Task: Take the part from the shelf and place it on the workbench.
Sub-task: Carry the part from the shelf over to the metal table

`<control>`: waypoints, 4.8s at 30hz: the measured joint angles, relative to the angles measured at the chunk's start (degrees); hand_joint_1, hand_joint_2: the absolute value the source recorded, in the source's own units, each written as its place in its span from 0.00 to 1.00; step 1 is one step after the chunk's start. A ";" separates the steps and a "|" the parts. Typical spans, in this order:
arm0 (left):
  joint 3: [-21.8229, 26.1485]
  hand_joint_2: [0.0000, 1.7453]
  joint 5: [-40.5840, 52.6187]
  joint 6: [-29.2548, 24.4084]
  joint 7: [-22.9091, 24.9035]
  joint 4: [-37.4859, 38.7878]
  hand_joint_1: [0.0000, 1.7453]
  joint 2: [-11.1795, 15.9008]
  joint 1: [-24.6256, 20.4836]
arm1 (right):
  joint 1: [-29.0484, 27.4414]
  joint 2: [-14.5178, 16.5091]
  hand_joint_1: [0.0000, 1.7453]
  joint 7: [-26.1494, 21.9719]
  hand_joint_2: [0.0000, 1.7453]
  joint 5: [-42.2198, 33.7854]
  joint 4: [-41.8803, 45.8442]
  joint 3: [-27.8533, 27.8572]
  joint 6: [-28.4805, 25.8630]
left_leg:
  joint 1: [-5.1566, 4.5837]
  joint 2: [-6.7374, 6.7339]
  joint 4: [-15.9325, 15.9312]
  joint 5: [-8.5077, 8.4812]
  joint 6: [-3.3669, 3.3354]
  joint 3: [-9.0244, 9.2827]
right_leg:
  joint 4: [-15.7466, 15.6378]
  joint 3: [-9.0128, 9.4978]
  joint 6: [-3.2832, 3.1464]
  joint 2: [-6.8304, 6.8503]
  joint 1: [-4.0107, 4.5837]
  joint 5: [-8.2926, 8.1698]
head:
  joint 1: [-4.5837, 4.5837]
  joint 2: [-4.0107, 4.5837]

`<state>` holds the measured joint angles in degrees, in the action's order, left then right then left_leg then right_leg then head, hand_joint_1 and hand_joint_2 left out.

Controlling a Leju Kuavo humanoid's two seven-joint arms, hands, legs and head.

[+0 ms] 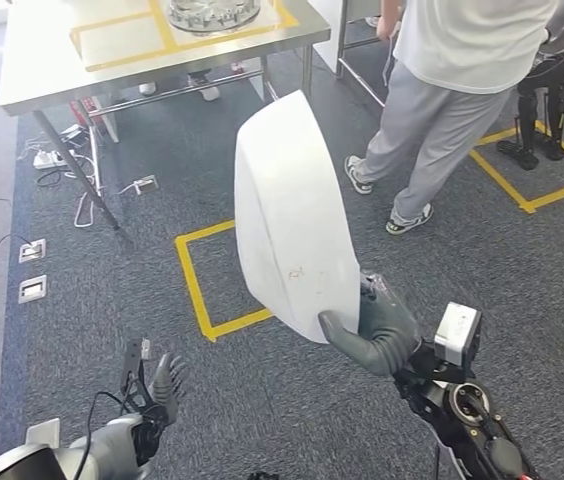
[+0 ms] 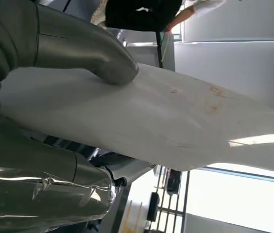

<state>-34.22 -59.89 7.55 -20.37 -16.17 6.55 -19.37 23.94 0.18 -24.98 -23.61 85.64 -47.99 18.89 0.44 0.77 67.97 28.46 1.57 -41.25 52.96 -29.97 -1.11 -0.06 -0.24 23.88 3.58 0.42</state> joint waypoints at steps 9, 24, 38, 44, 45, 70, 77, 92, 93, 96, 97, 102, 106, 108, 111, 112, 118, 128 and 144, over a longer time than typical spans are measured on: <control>-0.04 0.00 0.00 0.25 -0.04 0.01 0.00 -0.25 0.05 | 0.02 0.00 1.00 0.14 1.00 -0.47 0.34 0.70 0.75 | 0.28 -2.41 -13.73 -6.74 -0.64 6.61 | 0.80 0.12 1.89 3.32 0.23 1.33 | 0.36 0.00; -0.07 0.00 -0.10 0.49 -0.01 0.01 0.00 -0.91 -0.18 | 1.26 -0.03 1.00 0.27 1.00 -0.91 1.03 2.30 0.20 | -0.12 3.94 -13.64 -6.62 -1.86 6.93 | 2.16 -1.16 1.64 -2.59 -0.09 1.06 | -0.74 0.00; -0.11 0.00 0.27 0.58 0.24 0.02 0.00 -0.67 -0.33 | 1.53 -0.03 1.00 0.41 1.00 -0.76 1.22 2.95 -0.59 | 0.20 -2.75 -12.57 -6.54 -0.16 6.16 | 0.93 0.25 1.44 3.12 0.03 1.46 | 0.60 0.00; -0.11 0.00 0.33 0.17 0.42 0.02 0.00 -0.70 -0.49 | 1.55 -0.03 1.00 0.16 1.00 -0.33 1.26 3.40 -0.33 | 0.12 -0.90 -13.83 -6.54 -2.33 6.89 | 4.75 -1.23 2.98 2.51 -0.19 4.50 | -0.14 0.00; -0.12 0.00 0.40 0.03 0.43 0.02 0.00 -0.73 -0.57 | 1.53 -0.03 1.00 0.13 1.00 -0.26 1.27 3.53 -0.27 | 0.17 -0.59 -13.87 -6.53 -2.57 6.96 | 8.22 -2.85 3.12 1.56 -0.29 6.30 | -0.33 0.00; -0.25 0.00 -0.15 -1.75 1.01 0.02 0.00 -1.15 -0.94 | 0.86 -0.14 1.00 0.46 1.00 0.57 1.20 5.38 0.34 | -0.25 -2.77 -13.98 -6.14 -0.89 7.90 | 0.66 -0.25 1.32 3.41 0.23 0.73 | 0.46 0.00; -0.25 0.00 -0.13 -1.74 1.01 0.02 0.00 -1.14 -1.04 | 0.73 -0.23 1.00 0.98 1.00 0.57 1.21 5.57 -0.10 | -0.04 -1.16 -14.74 -6.34 -2.80 8.22 | 11.38 -5.07 3.25 0.72 -0.14 6.89 | -0.40 0.00; -0.25 0.00 -0.33 -1.22 0.42 0.01 0.00 -1.08 -0.95 | -0.06 -0.51 1.00 1.76 1.00 0.53 1.27 6.04 -1.97 | -0.90 0.62 -15.74 -6.04 -3.39 9.35 | 1.00 -0.44 3.44 -0.28 -0.52 -0.34 | -0.47 0.00; -0.25 0.00 -0.32 -1.20 0.37 0.01 0.00 -1.01 -1.03 | -0.11 -0.51 1.00 1.75 1.00 0.53 1.31 6.07 -1.98 | -0.87 0.46 -17.46 -6.43 -3.97 10.49 | 1.10 -0.34 3.62 -0.22 -0.55 -0.50 | -0.29 0.00; -0.28 0.00 -0.33 -1.16 0.34 0.01 0.00 -1.00 -1.45 | 0.10 -0.54 1.00 1.65 1.00 0.50 1.38 6.24 -2.15 | -0.19 0.09 -20.86 -7.48 -4.59 13.00 | 6.27 -2.99 3.77 -0.37 -0.59 2.64 | -0.21 0.00; -0.31 0.00 -0.33 -1.15 0.36 0.02 0.00 -1.02 -1.55 | 0.08 -0.55 1.00 1.63 1.00 0.49 1.38 6.31 -2.23 | 0.04 0.13 -21.06 -7.59 -4.42 13.14 | 9.97 -5.00 3.95 -0.44 -0.80 4.37 | -0.37 0.00; -0.47 0.00 -0.32 -1.13 0.39 0.02 0.00 -1.19 -1.03 | -0.51 -0.60 1.00 1.48 1.00 0.48 1.27 6.44 -2.23 | 2.17 0.67 -19.51 -6.77 -0.86 12.86 | 8.78 -5.20 7.39 -0.44 -4.21 2.07 | -0.68 0.00; -0.52 0.00 -0.27 -1.13 0.38 0.02 0.00 -0.53 -1.29 | -0.94 -0.87 1.00 1.41 1.00 0.48 0.96 6.47 -2.11 | 3.34 1.31 -14.26 -4.38 2.43 10.08 | 3.99 -2.83 6.61 -1.88 -4.69 2.50 | -1.03 0.00; -0.55 0.00 -0.23 -1.13 0.40 0.02 0.00 -0.81 -1.01 | -1.08 -0.91 1.00 1.39 1.00 0.46 0.95 6.57 -2.11 | 3.84 1.19 -13.35 -3.87 3.08 9.26 | 5.28 -3.29 4.74 -1.76 -4.14 2.29 | -0.05 0.00; -0.57 0.00 -0.13 -1.07 0.38 0.01 0.00 -1.37 -1.03 | -0.76 -0.90 1.00 1.27 1.00 0.45 1.04 6.66 -1.98 | 3.64 -0.27 -5.90 -1.80 2.38 5.10 | 5.13 -2.34 3.75 -1.53 -3.11 2.75 | 1.51 0.00; -0.57 0.00 -0.12 -1.05 0.37 0.00 0.00 -1.44 -1.14 | -0.69 -0.90 1.00 1.25 1.00 0.46 1.04 6.67 -1.92 | 3.22 -0.63 -1.34 -0.43 1.79 2.25 | 4.91 -1.93 3.45 -1.32 -2.71 2.94 | 1.95 0.00; -0.57 0.00 -0.14 -1.04 0.34 0.01 0.00 -1.46 -0.88 | -0.66 -0.90 1.00 1.23 1.00 0.47 1.03 6.68 -1.77 | 0.16 -0.55 -2.95 -6.66 -1.80 -2.04 | 4.47 1.03 1.85 -1.20 -1.13 5.24 | 2.56 0.00; -0.57 0.00 -0.34 -0.60 0.22 0.02 0.00 -1.39 -1.35 | 0.01 -0.91 1.00 1.10 1.00 0.96 0.91 6.76 -1.74 | -0.86 -0.26 -12.69 -7.38 -4.00 4.61 | 12.85 -2.29 3.43 -0.51 -0.72 11.24 | 1.07 0.00; -0.62 0.00 -0.35 -0.45 0.24 0.02 0.00 -1.62 -1.00 | 0.17 -0.88 1.00 1.19 1.00 0.81 0.97 6.83 -1.80 | -0.99 -0.12 -1.80 0.88 -1.77 2.81 | -0.87 0.28 0.02 -0.10 0.23 -0.30 | 0.18 0.00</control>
<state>-34.84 -60.24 7.10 -20.13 -16.15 4.93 -20.37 24.10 -0.70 -23.79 -22.80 86.61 -41.16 17.09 -0.55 0.65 66.17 29.34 -0.20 -38.43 52.09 -29.69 -1.08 -0.16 -0.01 23.58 3.75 0.42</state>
